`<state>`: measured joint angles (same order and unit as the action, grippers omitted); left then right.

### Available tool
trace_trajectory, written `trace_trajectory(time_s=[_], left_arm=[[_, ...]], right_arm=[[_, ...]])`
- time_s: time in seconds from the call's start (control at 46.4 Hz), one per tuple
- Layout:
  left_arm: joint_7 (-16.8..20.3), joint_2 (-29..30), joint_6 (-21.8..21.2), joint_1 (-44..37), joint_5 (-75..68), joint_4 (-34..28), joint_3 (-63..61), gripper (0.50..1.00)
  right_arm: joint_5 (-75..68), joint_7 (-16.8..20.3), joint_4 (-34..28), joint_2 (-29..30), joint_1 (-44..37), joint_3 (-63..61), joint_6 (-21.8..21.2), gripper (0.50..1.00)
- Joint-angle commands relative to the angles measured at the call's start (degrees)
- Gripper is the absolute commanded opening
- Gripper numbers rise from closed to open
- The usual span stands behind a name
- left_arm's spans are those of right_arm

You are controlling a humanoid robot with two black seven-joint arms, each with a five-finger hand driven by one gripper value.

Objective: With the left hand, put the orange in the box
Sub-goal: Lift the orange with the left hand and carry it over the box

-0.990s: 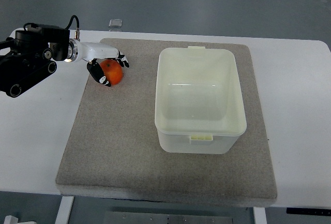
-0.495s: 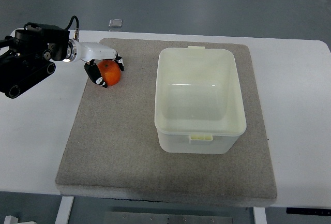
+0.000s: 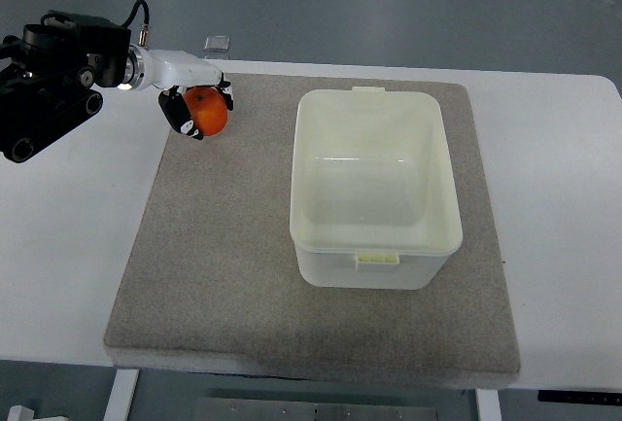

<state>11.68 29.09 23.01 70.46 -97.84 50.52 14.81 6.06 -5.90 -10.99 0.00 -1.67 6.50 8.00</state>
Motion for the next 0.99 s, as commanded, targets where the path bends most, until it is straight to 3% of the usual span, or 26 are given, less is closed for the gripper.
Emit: trace_trajectory(time_s=[0.0, 0.215, 0.538, 0.969], left_arm=[[0.0, 1.8, 3.6, 2.7, 0.5, 3.6, 0.6, 0.5], [-0.1, 4.0, 12.0, 8.6, 5.9, 13.4, 5.1, 0.5], [-0.7, 1.1, 12.0, 11.8, 8.7, 26.3, 7.3, 0.5], [-5.3, -8.6, 12.0, 7.4, 2.4, 23.9, 4.5, 0.5]], right_arm=[[0.0, 0.0, 0.0, 0.0, 0.0, 0.0, 0.0, 0.944], [0.0, 0.0, 0.0, 0.0, 0.0, 0.0, 0.0, 0.944], [0.0, 0.0, 0.0, 0.0, 0.0, 0.0, 0.0, 0.944], [0.0, 0.0, 0.0, 0.0, 0.0, 0.0, 0.0, 0.944]])
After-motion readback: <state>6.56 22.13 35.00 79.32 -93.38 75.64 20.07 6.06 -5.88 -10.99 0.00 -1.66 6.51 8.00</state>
